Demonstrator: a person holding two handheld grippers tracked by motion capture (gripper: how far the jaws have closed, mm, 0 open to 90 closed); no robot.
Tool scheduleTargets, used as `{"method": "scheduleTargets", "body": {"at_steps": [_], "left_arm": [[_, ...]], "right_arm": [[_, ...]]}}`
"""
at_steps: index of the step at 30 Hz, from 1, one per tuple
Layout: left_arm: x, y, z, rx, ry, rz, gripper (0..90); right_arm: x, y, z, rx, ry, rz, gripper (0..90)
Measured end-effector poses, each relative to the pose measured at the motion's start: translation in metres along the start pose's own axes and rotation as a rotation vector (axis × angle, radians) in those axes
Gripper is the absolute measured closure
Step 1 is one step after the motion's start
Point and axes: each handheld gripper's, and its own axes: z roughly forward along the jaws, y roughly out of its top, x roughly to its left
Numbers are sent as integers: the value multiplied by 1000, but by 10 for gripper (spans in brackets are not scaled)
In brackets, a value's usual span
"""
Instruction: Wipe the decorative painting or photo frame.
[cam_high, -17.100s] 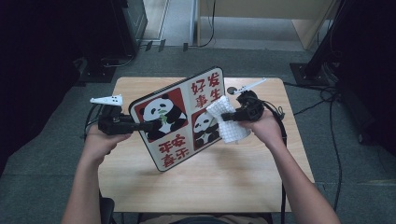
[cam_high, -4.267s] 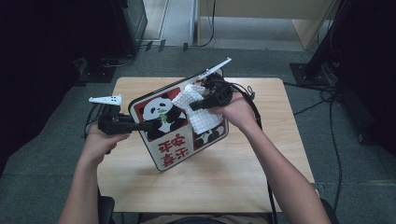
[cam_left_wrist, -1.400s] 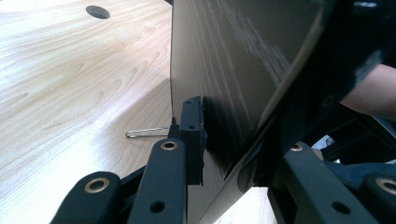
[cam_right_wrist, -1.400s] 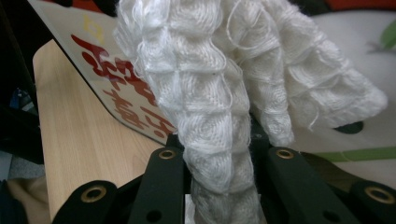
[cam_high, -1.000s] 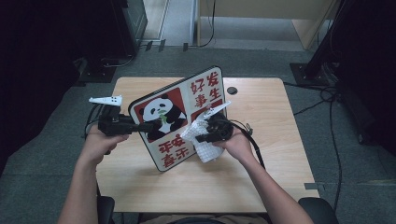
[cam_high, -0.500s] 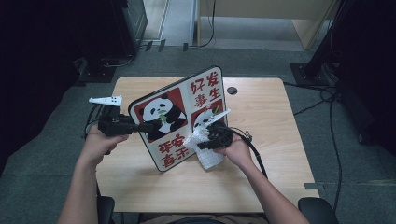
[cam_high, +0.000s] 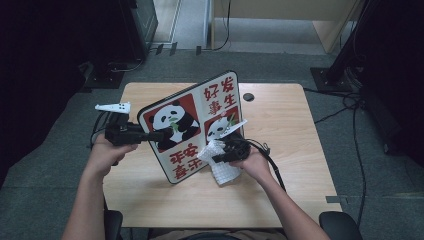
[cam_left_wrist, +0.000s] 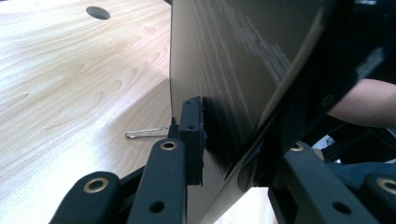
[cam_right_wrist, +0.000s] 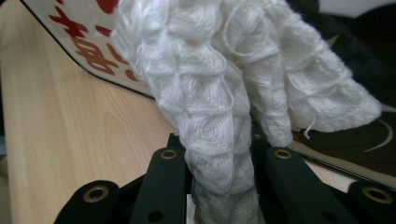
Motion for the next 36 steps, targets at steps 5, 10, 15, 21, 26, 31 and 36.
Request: {"method": "scheduleTargets", "body": {"at_steps": [5, 10, 15, 21, 26, 31, 36], "left_arm": [[0, 0, 0, 2, 3, -2, 737], [0, 0, 0, 2, 4, -1, 737], [0, 0, 0, 1, 5, -2, 737], [0, 0, 0, 0, 5, -3, 737], [0, 0, 0, 1, 4, -1, 736], [0, 0, 0, 0, 3, 3, 731], [0, 0, 0, 2, 7, 5, 710]], "right_arm": [[4, 7, -13, -19, -6, 4, 779], [10, 19, -28, -45, 5, 1, 779], [16, 34, -42, -63, 4, -13, 778], [23, 52, -58, -79, 0, -29, 777], [31, 68, -70, -79, -2, -54, 776], [37, 83, -85, -89, -21, -81, 775], [43, 99, -98, -98, -27, -82, 776]]}}
